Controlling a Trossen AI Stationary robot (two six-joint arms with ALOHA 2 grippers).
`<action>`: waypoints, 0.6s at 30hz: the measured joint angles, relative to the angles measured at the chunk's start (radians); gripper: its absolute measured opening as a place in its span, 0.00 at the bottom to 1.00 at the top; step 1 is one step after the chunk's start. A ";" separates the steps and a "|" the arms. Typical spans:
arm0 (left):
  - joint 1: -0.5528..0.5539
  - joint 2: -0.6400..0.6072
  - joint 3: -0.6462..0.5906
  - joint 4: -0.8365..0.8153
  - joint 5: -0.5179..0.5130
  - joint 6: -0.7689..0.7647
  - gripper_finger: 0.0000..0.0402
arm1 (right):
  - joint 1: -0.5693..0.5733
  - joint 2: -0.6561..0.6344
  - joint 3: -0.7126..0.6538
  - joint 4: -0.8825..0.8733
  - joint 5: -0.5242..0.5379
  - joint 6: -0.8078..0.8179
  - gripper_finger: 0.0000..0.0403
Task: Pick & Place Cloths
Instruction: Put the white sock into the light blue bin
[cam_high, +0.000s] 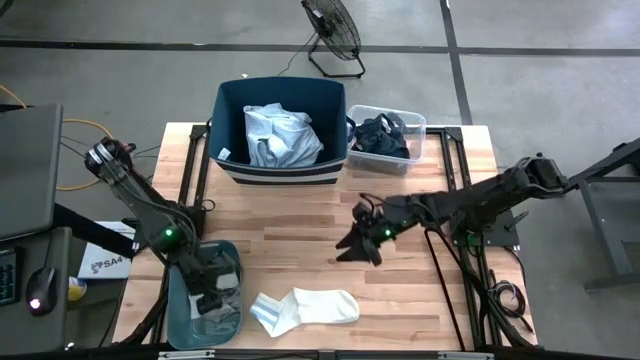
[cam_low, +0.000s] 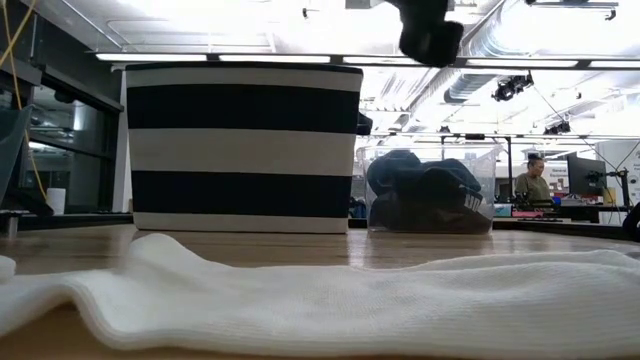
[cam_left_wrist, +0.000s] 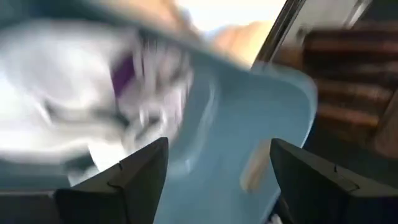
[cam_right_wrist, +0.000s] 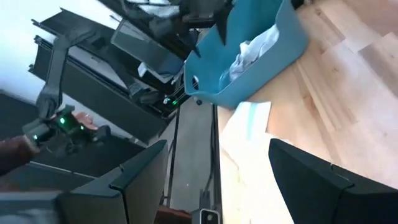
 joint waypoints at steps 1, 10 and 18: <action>0.000 -0.016 0.000 0.001 -0.053 0.033 0.68 | 0.021 0.000 0.000 0.000 0.020 0.002 0.67; 0.000 -0.087 0.000 -0.001 -0.266 0.339 0.68 | 0.230 0.000 0.000 0.000 0.345 -0.002 0.67; 0.000 -0.093 0.000 -0.008 -0.327 0.496 0.68 | 0.347 0.044 0.000 0.026 0.615 0.339 0.67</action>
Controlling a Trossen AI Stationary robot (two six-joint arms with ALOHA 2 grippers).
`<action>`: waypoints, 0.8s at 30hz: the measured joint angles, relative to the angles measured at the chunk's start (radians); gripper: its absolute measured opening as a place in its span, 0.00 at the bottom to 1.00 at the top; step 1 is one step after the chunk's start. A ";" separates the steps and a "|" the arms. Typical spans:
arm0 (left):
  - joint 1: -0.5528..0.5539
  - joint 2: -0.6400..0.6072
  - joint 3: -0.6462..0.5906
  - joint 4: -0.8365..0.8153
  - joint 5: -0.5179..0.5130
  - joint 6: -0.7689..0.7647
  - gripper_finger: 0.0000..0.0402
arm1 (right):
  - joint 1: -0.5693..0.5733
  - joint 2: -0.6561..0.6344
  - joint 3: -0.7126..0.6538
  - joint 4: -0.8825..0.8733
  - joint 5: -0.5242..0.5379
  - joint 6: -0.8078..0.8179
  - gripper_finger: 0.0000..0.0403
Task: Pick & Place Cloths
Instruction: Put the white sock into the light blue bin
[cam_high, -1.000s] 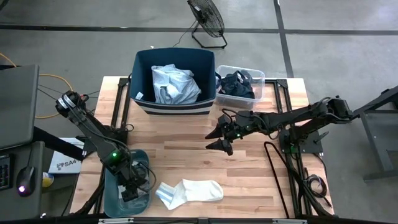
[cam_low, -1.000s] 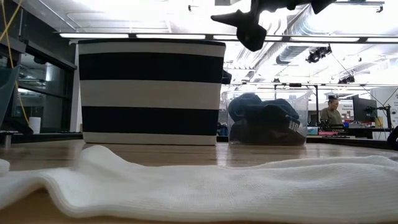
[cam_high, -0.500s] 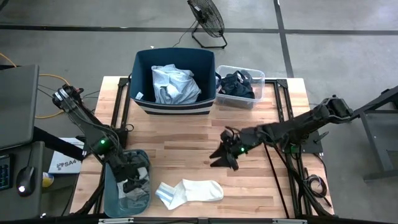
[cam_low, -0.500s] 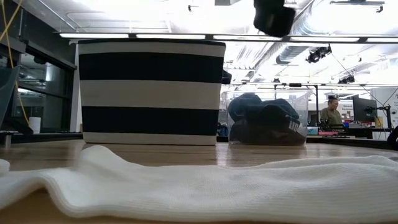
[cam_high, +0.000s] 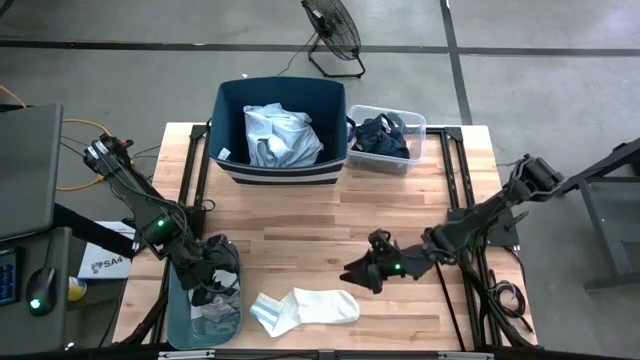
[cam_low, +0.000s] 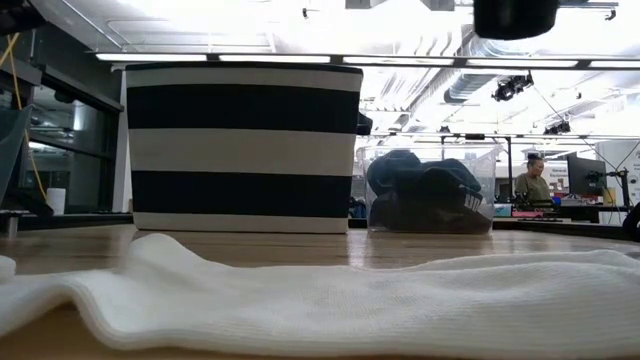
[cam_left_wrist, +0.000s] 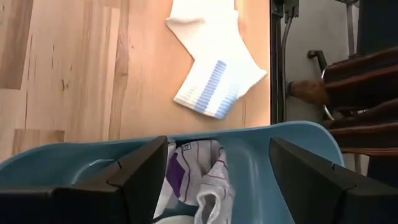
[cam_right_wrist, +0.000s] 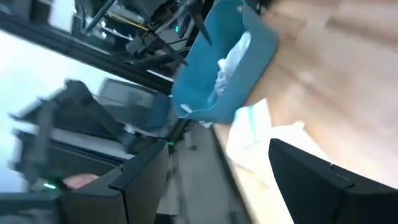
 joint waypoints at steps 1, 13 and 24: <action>0.000 0.000 0.000 0.000 0.000 0.011 0.68 | 0.008 0.007 0.000 0.014 0.001 0.048 0.67; -0.001 0.000 0.000 0.000 -0.003 0.044 0.68 | 0.036 0.224 0.195 0.113 0.058 0.072 0.67; -0.001 0.000 0.000 0.009 -0.002 0.042 0.68 | -0.016 0.489 0.526 -0.381 -0.139 0.437 0.67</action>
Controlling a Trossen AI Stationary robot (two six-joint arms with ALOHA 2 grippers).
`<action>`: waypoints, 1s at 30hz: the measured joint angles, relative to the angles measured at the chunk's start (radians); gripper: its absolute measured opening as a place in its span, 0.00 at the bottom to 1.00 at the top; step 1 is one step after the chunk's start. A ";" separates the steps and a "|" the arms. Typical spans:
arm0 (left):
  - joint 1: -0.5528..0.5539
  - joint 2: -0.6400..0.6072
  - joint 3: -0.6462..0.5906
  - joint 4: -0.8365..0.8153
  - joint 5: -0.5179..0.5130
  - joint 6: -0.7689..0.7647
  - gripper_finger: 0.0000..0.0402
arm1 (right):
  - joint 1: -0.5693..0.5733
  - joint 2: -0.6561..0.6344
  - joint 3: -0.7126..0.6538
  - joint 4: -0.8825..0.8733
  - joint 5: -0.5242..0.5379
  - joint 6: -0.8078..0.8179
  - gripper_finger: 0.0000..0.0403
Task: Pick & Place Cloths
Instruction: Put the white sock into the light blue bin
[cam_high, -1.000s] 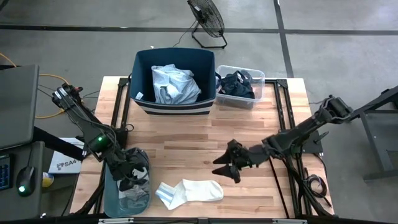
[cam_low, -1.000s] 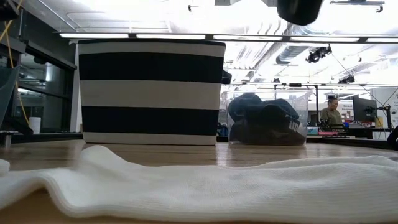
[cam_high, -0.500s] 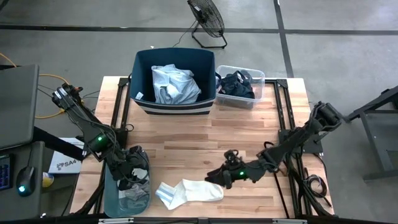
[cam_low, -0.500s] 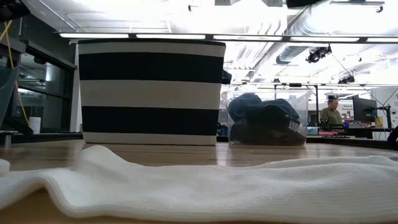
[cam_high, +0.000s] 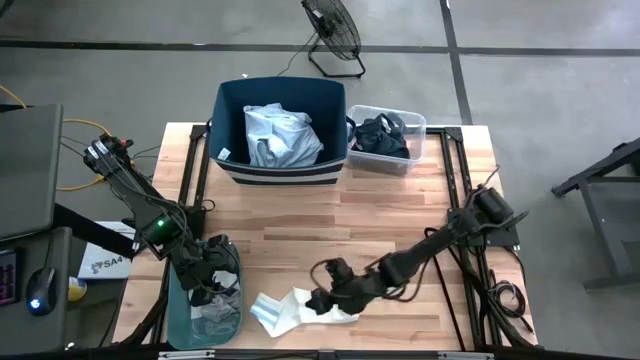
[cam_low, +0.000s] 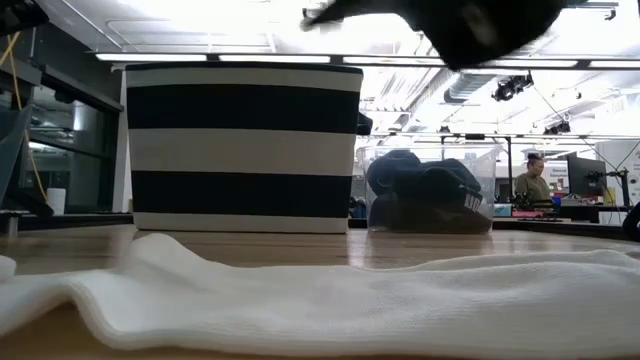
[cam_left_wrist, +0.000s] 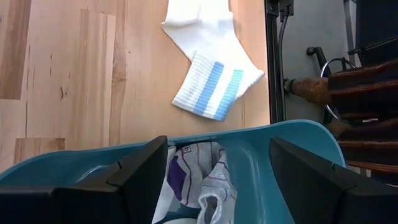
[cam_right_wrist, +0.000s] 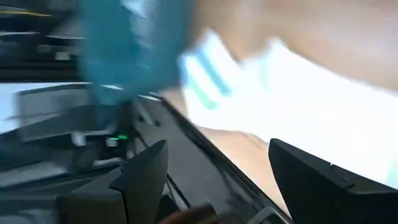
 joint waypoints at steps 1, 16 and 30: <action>0.000 0.000 0.000 0.000 0.000 -0.001 0.68 | 0.000 0.021 0.016 -0.036 -0.029 0.050 0.67; 0.000 0.000 0.000 0.000 0.001 -0.002 0.68 | 0.019 0.152 0.028 -0.328 -0.232 0.356 0.67; 0.000 0.000 0.000 -0.001 0.000 -0.002 0.68 | 0.021 0.142 0.028 -0.780 -0.330 0.350 0.67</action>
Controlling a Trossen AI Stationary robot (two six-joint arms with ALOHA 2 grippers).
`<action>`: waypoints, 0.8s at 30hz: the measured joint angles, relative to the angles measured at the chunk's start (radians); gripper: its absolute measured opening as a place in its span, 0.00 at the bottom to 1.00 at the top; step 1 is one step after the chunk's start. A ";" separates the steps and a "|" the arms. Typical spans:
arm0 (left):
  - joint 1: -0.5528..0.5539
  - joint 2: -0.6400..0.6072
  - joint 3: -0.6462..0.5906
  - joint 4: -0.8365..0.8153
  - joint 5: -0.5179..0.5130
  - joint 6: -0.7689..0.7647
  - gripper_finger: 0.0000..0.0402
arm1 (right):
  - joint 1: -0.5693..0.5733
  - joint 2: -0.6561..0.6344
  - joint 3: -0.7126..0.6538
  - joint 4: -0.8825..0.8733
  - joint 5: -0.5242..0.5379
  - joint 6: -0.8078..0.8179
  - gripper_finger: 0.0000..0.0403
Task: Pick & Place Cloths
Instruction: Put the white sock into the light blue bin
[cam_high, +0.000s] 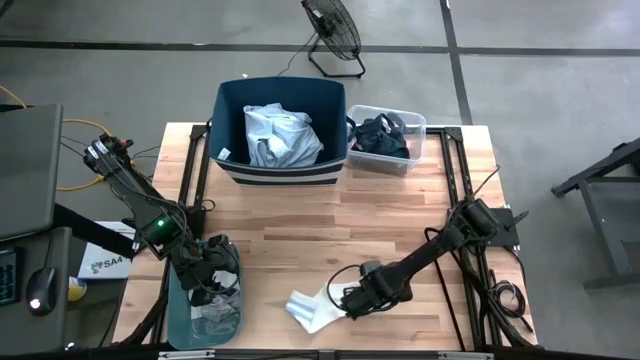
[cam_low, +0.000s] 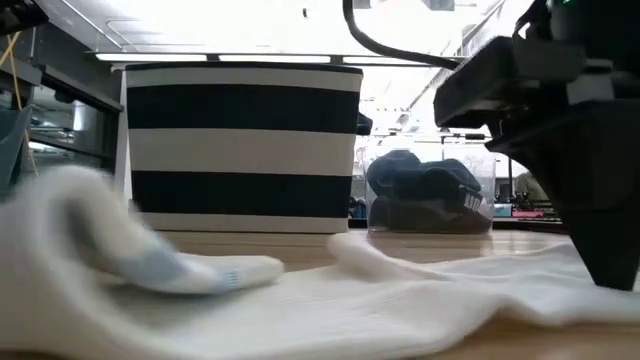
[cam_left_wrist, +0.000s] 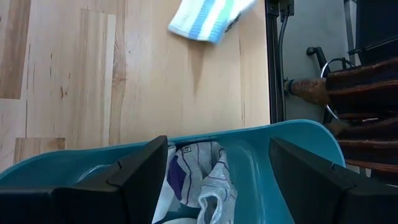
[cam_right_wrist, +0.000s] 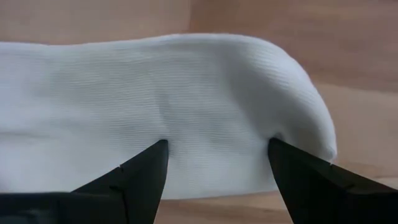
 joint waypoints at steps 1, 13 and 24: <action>0.000 0.000 0.000 0.000 0.000 0.000 0.68 | -0.001 -0.001 0.000 -0.014 0.006 -0.003 0.67; 0.000 0.000 0.000 0.000 -0.006 -0.008 0.68 | -0.019 0.000 -0.050 0.002 0.031 -0.015 0.61; 0.000 0.000 0.000 0.000 -0.009 -0.008 0.68 | -0.019 -0.001 -0.093 0.099 0.007 -0.040 0.18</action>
